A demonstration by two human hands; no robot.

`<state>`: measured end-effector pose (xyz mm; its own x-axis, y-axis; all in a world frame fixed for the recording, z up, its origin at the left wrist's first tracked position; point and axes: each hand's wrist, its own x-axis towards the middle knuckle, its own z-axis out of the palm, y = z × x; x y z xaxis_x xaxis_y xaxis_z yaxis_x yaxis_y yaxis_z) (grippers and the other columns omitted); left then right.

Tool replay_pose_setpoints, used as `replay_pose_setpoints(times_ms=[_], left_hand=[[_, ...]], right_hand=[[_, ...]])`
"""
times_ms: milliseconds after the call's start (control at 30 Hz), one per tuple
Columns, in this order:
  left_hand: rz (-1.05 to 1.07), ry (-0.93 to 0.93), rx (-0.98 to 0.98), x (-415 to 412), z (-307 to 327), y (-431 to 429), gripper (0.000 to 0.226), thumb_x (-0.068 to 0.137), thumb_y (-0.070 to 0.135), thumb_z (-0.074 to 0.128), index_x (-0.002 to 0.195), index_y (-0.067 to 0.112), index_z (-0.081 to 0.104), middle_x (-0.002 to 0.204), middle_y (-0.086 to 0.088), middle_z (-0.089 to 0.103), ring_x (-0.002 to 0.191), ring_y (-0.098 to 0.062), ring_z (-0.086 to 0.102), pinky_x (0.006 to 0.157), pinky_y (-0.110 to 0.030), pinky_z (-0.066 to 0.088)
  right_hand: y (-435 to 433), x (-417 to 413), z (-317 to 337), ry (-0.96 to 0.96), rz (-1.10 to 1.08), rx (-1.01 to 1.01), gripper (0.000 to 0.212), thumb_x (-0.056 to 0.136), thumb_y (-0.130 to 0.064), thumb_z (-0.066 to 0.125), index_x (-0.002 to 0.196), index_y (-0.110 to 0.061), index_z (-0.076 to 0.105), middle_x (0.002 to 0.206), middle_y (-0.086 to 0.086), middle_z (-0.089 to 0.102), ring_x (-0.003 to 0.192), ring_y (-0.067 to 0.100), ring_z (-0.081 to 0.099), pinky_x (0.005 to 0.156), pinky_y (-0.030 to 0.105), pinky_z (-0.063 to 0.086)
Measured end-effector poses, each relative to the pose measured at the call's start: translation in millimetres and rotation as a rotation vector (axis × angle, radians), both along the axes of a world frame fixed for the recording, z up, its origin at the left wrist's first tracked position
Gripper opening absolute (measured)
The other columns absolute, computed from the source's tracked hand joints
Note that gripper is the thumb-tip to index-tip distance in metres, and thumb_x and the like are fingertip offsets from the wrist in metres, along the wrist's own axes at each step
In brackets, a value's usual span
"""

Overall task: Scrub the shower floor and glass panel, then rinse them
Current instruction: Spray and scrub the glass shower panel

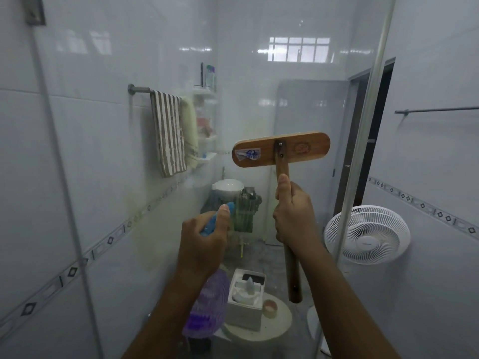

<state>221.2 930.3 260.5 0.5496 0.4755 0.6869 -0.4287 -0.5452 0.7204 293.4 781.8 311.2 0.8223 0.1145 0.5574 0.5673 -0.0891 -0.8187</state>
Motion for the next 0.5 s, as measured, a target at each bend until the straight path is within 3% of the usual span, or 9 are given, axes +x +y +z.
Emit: replay_pose_setpoints(times_ms=[167, 333, 500], left_hand=[[0.008, 0.053, 0.042, -1, -7, 5, 0.064, 0.097, 0.053, 0.051, 0.061, 0.0, 0.059, 0.052, -0.017, 0.057, 0.046, -0.037, 0.057, 0.04, -0.054, 0.047], [0.032, 0.054, 0.052, -5, -10, 8, 0.054, 0.1, 0.038, 0.055, 0.06, 0.001, 0.058, 0.051, -0.015, 0.057, 0.045, -0.036, 0.056, 0.04, -0.052, 0.046], [0.047, 0.033, 0.056, -4, -11, 8, 0.061, 0.092, 0.054, 0.049, 0.06, 0.003, 0.059, 0.05, -0.013, 0.055, 0.042, -0.033, 0.055, 0.037, -0.049, 0.045]], right_hand=[[5, 1, 9, 0.009, 0.033, 0.019, 0.043, 0.099, -0.056, 0.031, 0.074, -0.024, 0.045, 0.053, -0.003, 0.038, 0.042, 0.012, 0.037, 0.045, 0.024, 0.034], [6, -1, 10, 0.023, 0.052, 0.015, 0.041, 0.1, -0.055, 0.03, 0.076, -0.025, 0.046, 0.054, -0.001, 0.038, 0.043, 0.011, 0.037, 0.045, 0.026, 0.036], [9, -2, 4, 0.019, 0.058, 0.005, 0.043, 0.1, -0.054, 0.03, 0.077, -0.022, 0.046, 0.055, -0.001, 0.038, 0.044, 0.012, 0.036, 0.045, 0.027, 0.035]])
